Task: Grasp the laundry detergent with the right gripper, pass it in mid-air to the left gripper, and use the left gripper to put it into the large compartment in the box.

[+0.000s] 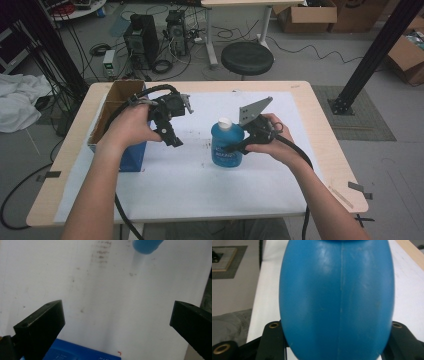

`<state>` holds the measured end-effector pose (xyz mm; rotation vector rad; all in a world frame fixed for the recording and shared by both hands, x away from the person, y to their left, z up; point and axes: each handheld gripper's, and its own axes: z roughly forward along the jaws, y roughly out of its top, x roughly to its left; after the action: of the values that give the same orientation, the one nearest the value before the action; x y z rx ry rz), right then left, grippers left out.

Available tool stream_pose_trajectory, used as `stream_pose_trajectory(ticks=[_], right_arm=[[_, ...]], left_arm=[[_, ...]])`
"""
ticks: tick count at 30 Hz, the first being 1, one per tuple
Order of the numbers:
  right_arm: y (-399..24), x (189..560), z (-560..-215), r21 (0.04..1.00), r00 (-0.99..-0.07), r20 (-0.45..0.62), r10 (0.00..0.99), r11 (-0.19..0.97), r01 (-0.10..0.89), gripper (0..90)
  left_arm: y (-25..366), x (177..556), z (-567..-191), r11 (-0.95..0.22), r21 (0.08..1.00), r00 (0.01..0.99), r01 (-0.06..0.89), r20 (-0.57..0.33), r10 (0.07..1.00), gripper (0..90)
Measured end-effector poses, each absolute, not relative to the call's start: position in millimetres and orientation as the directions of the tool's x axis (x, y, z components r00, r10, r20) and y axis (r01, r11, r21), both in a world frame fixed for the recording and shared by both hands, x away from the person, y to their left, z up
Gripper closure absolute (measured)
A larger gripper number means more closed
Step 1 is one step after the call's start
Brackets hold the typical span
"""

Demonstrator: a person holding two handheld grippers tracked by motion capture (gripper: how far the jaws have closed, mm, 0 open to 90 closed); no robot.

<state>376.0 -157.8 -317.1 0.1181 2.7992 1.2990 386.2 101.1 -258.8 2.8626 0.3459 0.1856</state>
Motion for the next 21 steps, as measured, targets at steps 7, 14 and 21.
stream_pose_trajectory(ticks=[7, 14, 21], right_arm=[[-140.4, 376.1, -304.1, 0.753, -0.999, -0.021, 0.03, 0.658, 0.004, 44.9], [-126.2, 374.7, -299.2, 0.741, -1.0, -0.016, -0.008, 0.671, -0.017, 45.0], [-117.5, 375.4, -298.7, 0.741, -1.0, -0.004, -0.018, 0.671, -0.016, 45.0]], left_arm=[[94.9, 373.6, -235.1, -0.935, 0.305, 0.971, 0.181, 0.097, 0.22, 0.3], [86.6, 364.1, -219.9, -0.928, 0.344, 0.979, 0.141, 0.088, 0.182, 0.3], [73.3, 356.5, -209.3, -0.93, 0.353, 0.984, 0.106, 0.097, 0.149, 0.1]])
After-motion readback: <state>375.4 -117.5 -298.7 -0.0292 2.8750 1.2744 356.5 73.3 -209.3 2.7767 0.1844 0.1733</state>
